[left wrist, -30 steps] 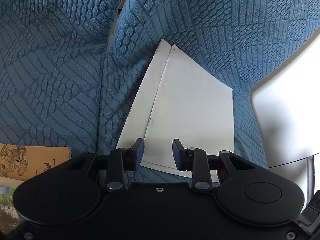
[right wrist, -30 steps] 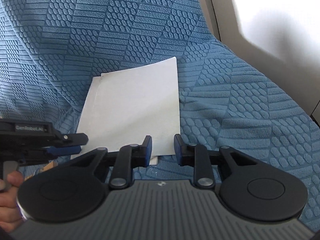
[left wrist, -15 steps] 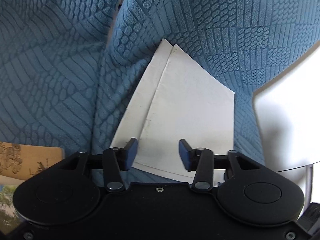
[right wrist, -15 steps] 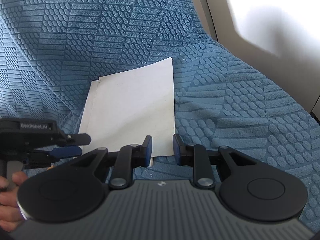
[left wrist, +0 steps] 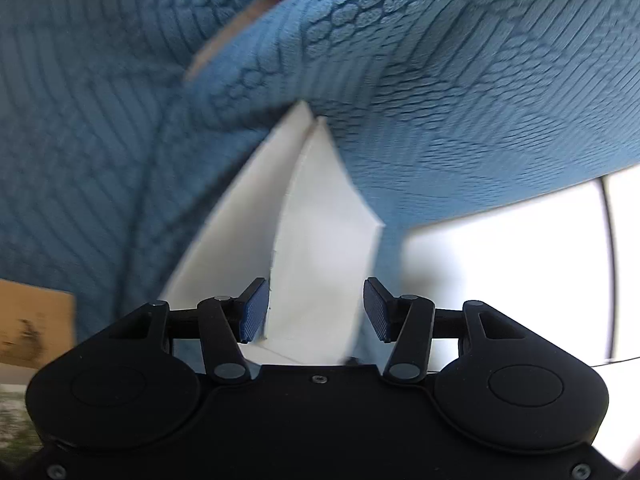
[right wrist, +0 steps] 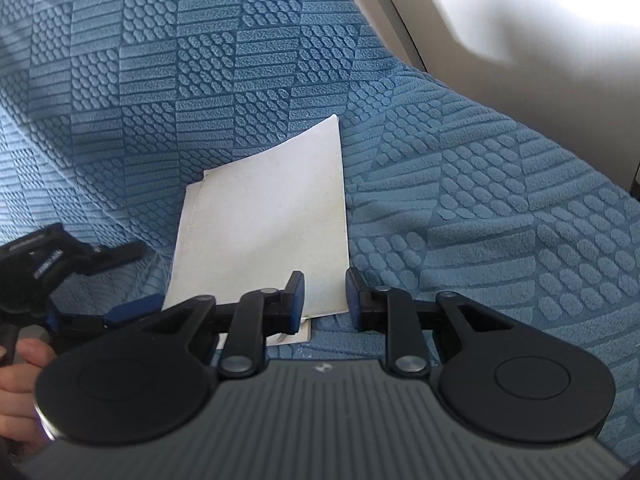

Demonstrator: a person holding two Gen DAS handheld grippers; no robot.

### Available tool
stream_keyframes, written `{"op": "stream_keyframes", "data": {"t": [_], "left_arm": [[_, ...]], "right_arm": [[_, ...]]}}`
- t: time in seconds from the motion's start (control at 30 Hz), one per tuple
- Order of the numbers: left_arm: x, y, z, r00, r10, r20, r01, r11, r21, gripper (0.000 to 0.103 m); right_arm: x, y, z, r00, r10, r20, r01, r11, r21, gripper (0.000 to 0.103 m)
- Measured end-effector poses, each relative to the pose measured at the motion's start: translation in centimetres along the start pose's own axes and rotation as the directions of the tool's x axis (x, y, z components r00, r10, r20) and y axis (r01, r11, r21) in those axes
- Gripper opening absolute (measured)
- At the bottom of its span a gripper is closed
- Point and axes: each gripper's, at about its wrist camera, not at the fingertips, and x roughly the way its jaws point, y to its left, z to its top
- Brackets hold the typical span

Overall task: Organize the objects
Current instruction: 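Close both grippers on the edge of the white sheets, then lift the white sheets upright off the seat with both grippers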

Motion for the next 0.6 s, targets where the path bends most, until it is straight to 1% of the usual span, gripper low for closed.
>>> {"op": "stream_keyframes", "data": {"t": [0.07, 0.1, 0.13, 0.2, 0.23, 0.27, 0.33, 0.37, 0.4, 0.47, 0.53, 0.57, 0.6], "left_arm": [[0.0, 0.2, 0.1, 0.998, -0.063, -0.017, 0.063, 0.998, -0.019, 0.044], [0.2, 0.3, 0.2, 0.997, -0.075, -0.024, 0.075, 0.997, -0.025, 0.044], [0.3, 0.2, 0.2, 0.997, -0.070, -0.024, 0.069, 0.997, -0.026, 0.043], [0.8, -0.1, 0.3, 0.999, -0.031, -0.027, 0.030, 0.999, -0.021, 0.041], [1.3, -0.1, 0.3, 0.999, -0.011, -0.045, 0.010, 1.000, -0.026, 0.032], [1.9, -0.1, 0.2, 0.998, 0.009, -0.063, -0.011, 0.999, -0.034, 0.027], [2.6, -0.4, 0.0, 0.995, 0.066, -0.069, -0.067, 0.998, -0.013, 0.024], [2.8, -0.7, -0.1, 0.994, 0.093, -0.064, -0.093, 0.996, 0.003, 0.018], [2.9, -0.8, -0.3, 0.993, 0.105, -0.062, -0.105, 0.994, 0.008, 0.016], [3.0, -1.1, -0.5, 0.993, 0.099, -0.061, -0.099, 0.995, 0.002, 0.008], [2.9, -1.6, -0.7, 0.993, 0.103, -0.049, -0.102, 0.995, 0.018, 0.007], [2.8, -1.9, -0.8, 0.993, 0.109, -0.045, -0.108, 0.994, 0.029, 0.004], [2.7, -2.3, -0.8, 0.992, 0.121, -0.039, -0.119, 0.992, 0.042, 0.004]], "right_arm": [[0.0, -0.2, 0.1, 1.000, 0.009, 0.000, -0.009, 1.000, 0.019, 0.024], [0.0, -0.3, 0.1, 1.000, 0.014, 0.001, -0.014, 0.999, 0.031, 0.024], [0.0, -0.5, 0.1, 1.000, 0.020, 0.002, -0.020, 0.999, 0.044, 0.024], [0.0, -0.8, 0.0, 0.999, 0.033, 0.009, -0.033, 0.997, 0.066, 0.023], [0.0, -0.9, 0.0, 0.999, 0.039, 0.012, -0.040, 0.996, 0.077, 0.023], [0.0, -1.0, 0.0, 0.999, 0.044, 0.013, -0.045, 0.995, 0.085, 0.023], [-0.1, -1.2, 0.0, 0.998, 0.054, 0.014, -0.055, 0.993, 0.100, 0.023], [-0.1, -1.2, -0.1, 0.998, 0.058, 0.014, -0.059, 0.992, 0.108, 0.023], [-0.1, -1.3, -0.1, 0.998, 0.062, 0.014, -0.063, 0.991, 0.116, 0.023], [-0.1, -1.4, 0.0, 0.997, 0.070, 0.013, -0.071, 0.988, 0.134, 0.024], [0.0, -1.7, 0.1, 0.997, 0.079, 0.010, -0.079, 0.984, 0.160, 0.024], [0.0, -1.9, 0.1, 0.997, 0.083, 0.009, -0.083, 0.981, 0.174, 0.024], [0.0, -2.0, 0.1, 0.996, 0.086, 0.009, -0.086, 0.978, 0.187, 0.024]]}}
